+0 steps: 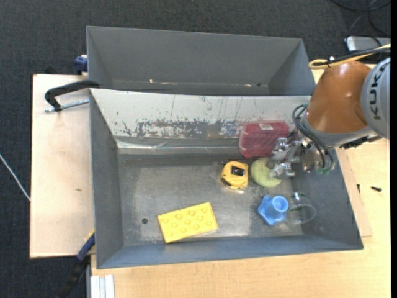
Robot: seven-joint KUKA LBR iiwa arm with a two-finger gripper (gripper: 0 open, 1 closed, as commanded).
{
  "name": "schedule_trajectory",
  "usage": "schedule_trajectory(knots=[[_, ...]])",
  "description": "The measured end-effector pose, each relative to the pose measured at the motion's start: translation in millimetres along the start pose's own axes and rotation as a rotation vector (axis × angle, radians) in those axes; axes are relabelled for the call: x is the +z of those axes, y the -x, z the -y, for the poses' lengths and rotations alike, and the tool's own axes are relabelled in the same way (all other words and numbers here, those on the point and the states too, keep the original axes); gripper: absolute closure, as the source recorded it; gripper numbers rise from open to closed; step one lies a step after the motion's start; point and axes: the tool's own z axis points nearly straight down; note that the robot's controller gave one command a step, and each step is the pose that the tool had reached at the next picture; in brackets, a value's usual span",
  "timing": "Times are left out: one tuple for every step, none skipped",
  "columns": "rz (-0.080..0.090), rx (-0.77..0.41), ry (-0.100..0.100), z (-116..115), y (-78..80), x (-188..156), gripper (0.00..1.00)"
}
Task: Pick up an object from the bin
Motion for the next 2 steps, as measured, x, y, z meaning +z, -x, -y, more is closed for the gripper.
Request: schedule_trajectory(knots=[[-0.002,0.0,-0.004,1.6,-4.1,8.7,0.0],[-0.007,0.002,-0.003,1.6,-6.3,12.4,1.0]])
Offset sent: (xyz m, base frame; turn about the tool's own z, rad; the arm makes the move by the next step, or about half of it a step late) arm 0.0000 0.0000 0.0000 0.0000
